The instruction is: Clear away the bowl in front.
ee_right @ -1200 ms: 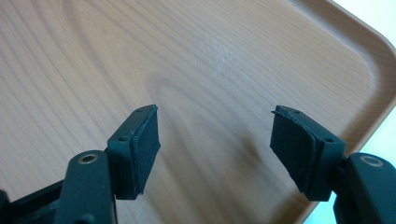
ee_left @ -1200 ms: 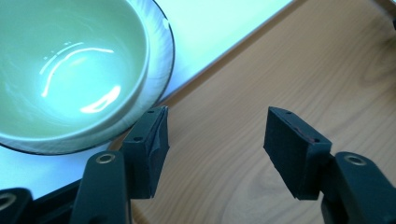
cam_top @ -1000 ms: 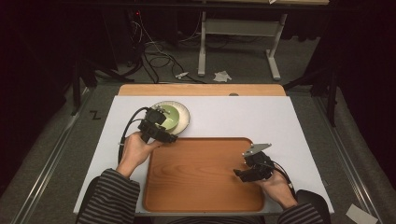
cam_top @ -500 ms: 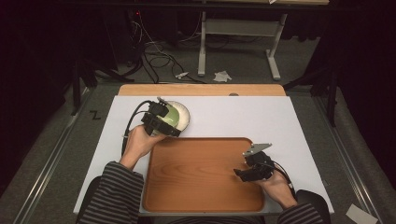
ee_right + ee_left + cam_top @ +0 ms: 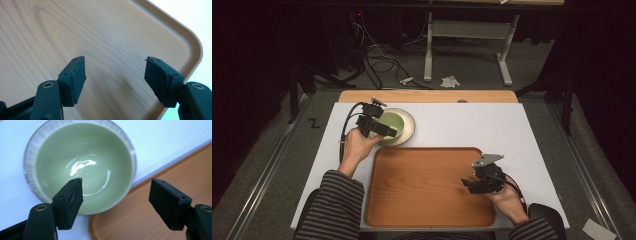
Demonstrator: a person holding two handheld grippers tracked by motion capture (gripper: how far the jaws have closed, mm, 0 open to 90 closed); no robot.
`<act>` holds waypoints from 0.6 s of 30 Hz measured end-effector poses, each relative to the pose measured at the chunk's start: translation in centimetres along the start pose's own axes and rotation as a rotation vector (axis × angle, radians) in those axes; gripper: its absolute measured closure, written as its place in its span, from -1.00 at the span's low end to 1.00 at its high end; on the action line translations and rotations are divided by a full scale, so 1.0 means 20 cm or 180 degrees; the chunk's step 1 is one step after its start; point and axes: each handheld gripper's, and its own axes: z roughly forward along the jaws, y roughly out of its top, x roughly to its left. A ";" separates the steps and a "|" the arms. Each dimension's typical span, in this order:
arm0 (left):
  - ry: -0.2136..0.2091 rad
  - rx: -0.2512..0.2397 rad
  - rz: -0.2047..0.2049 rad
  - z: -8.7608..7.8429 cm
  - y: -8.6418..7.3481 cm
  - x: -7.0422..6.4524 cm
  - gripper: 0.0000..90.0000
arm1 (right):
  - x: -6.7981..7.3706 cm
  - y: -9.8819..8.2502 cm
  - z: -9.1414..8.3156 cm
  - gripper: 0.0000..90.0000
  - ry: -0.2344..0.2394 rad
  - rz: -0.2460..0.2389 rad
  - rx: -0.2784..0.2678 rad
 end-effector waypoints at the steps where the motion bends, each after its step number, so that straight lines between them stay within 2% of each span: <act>1: 0.0010 -0.0002 -0.0039 0.00 0.00 0.02 -0.39 | 0.00 0.00 0.00 -0.23 0.0003 -0.0001 0.0002; 8: 0.0272 -0.0024 -0.0203 0.04 0.00 0.08 -0.34 | 0.00 0.00 0.00 -0.23 0.0023 -0.0023 0.0009; 12: 0.0317 0.0005 -0.0287 0.07 0.01 0.13 -0.34 | 0.01 0.00 0.00 -0.22 0.0030 -0.0035 0.0003; 14: 0.0397 0.0046 -0.0337 0.09 0.01 0.15 -0.34 | 0.01 0.00 0.00 -0.22 0.0031 -0.0033 -0.0004; 18: 0.0426 0.0080 -0.0388 0.11 0.01 0.17 -0.33 | 0.01 0.00 0.00 -0.22 0.0030 -0.0045 0.0014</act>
